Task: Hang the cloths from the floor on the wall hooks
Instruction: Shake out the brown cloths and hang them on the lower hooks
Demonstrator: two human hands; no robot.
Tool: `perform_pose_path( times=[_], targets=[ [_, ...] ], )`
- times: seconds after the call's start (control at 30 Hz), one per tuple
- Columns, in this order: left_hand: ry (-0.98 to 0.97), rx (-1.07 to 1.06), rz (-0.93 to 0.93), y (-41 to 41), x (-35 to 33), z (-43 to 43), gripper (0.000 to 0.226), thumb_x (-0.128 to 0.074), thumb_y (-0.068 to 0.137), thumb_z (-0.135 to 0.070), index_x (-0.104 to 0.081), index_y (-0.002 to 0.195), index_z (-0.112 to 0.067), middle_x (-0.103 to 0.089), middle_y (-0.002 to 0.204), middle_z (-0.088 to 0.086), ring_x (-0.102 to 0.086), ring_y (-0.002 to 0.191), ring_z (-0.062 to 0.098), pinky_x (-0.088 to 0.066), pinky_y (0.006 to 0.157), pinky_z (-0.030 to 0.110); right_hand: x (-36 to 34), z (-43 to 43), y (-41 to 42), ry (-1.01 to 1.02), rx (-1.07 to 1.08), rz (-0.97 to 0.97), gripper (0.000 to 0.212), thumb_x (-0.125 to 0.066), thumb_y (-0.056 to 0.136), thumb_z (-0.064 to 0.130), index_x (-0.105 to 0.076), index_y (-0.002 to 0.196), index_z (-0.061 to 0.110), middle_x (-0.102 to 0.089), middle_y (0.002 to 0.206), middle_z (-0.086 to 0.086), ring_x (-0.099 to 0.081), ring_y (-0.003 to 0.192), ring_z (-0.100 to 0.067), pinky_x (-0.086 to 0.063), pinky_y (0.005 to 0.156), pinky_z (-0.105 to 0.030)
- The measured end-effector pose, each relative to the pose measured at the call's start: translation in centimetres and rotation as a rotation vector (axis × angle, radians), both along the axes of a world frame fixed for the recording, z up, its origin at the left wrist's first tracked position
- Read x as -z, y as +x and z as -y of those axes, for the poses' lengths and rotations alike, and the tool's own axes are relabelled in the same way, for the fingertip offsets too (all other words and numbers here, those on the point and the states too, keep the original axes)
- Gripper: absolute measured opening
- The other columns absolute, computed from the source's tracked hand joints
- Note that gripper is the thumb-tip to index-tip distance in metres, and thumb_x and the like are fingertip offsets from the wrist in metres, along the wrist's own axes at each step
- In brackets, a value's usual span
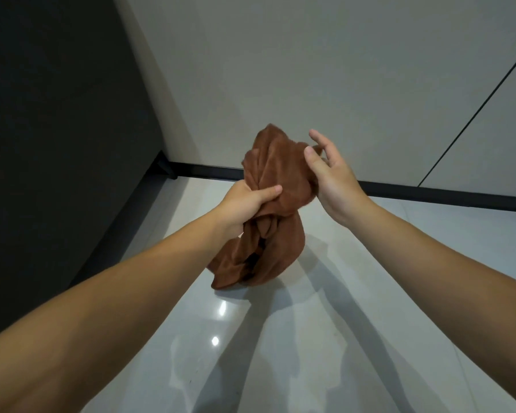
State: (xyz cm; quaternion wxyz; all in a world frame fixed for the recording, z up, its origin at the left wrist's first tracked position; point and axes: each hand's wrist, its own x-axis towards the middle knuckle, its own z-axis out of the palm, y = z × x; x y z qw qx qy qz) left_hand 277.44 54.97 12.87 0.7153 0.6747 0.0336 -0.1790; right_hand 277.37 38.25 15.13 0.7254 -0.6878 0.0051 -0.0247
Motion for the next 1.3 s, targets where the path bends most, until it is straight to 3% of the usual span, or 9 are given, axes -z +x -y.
perform_pose_path(
  times=[0.2,0.37,0.53,0.6,0.77,0.9,1.0,1.17,1.3],
  targets=[
    [-0.236,-0.262,-0.192,1.4,-1.0,-0.2,0.029,-0.056,0.098,-0.023,-0.064,0.112,0.0,-0.073,0.097,0.015,-0.073,0.085,0.026,-0.059,0.075,0.036,1.8,-0.5,-1.5,-0.367,-0.11,0.037,0.042,-0.057,0.095,0.039,-0.04,0.133,0.046,-0.062,0.113,0.001,-0.063,0.103,-0.01,-0.052,0.097,-0.038],
    [-0.336,-0.283,-0.161,1.6,-2.0,-0.2,0.028,-0.046,0.101,-0.018,-0.063,0.105,0.004,-0.07,0.107,0.02,-0.07,0.096,0.032,-0.055,0.089,0.042,2.2,-1.4,-2.3,-0.504,-0.202,0.11,0.054,-0.06,0.094,0.037,-0.036,0.143,0.038,-0.055,0.118,0.009,-0.054,0.103,0.005,-0.041,0.076,0.0],
    [-0.422,-0.169,-0.119,0.7,-2.6,0.5,0.024,-0.046,0.101,-0.013,-0.062,0.11,0.004,-0.071,0.106,0.02,-0.07,0.098,0.03,-0.053,0.094,0.043,2.9,-2.0,-2.4,-0.487,-0.179,0.193,0.074,-0.066,0.086,0.047,-0.023,0.147,0.048,-0.036,0.151,0.013,-0.039,0.136,-0.004,-0.044,0.107,-0.037],
    [-0.406,-0.152,-0.069,0.6,-2.6,0.7,0.023,-0.052,0.099,-0.011,-0.062,0.114,0.002,-0.069,0.112,0.018,-0.068,0.103,0.028,-0.055,0.092,0.04,2.8,-2.0,-2.3,-0.483,-0.154,0.235,0.071,-0.066,0.09,0.036,-0.026,0.148,0.042,-0.036,0.151,0.014,-0.038,0.136,-0.002,-0.041,0.11,-0.034],
    [-0.266,-0.133,0.013,0.7,-2.1,0.1,0.023,-0.064,0.092,-0.016,-0.067,0.112,-0.003,-0.072,0.108,0.011,-0.069,0.1,0.022,-0.058,0.084,0.035,2.5,-1.6,-2.1,-0.427,-0.158,0.226,0.049,-0.062,0.094,0.014,-0.046,0.136,0.033,-0.053,0.124,0.027,-0.054,0.112,0.01,-0.046,0.092,-0.013],
    [-0.186,-0.154,0.065,0.7,-1.9,-0.6,0.012,-0.069,0.088,-0.027,-0.068,0.097,-0.019,-0.073,0.092,-0.004,-0.068,0.085,0.008,-0.051,0.076,0.027,1.9,-1.6,-1.5,-0.207,-0.168,0.168,0.04,-0.054,0.096,0.002,-0.054,0.126,0.029,-0.061,0.123,0.011,-0.059,0.114,-0.002,-0.049,0.096,-0.024],
    [-0.151,-0.104,0.116,0.3,-1.5,-0.7,0.023,-0.065,0.09,-0.035,-0.066,0.111,-0.023,-0.073,0.106,-0.007,-0.067,0.101,0.01,-0.052,0.086,0.03,0.8,-2.0,-0.9,0.038,-0.132,0.164,0.037,-0.047,0.098,-0.004,-0.055,0.123,0.021,-0.063,0.121,0.002,-0.061,0.114,-0.01,-0.049,0.097,-0.028],
    [-0.165,0.074,-0.086,-1.0,0.4,0.1,0.053,-0.048,0.092,-0.06,-0.054,0.134,-0.027,-0.068,0.12,0.0,-0.066,0.108,0.019,-0.051,0.097,0.038,0.1,-2.2,-0.2,0.273,-0.135,0.106,0.038,-0.042,0.1,-0.005,-0.054,0.124,0.023,-0.062,0.119,-0.003,-0.061,0.113,-0.016,-0.049,0.1,-0.032],
    [-0.306,0.13,-0.212,-1.2,0.6,0.7,0.06,-0.039,0.093,-0.062,-0.057,0.132,-0.02,-0.068,0.121,0.006,-0.065,0.11,0.02,-0.05,0.095,0.033,0.7,-1.4,-0.2,0.223,-0.196,0.079,0.037,-0.044,0.1,0.0,-0.053,0.126,0.025,-0.063,0.119,-0.004,-0.064,0.106,-0.015,-0.053,0.089,-0.027]
  ],
)
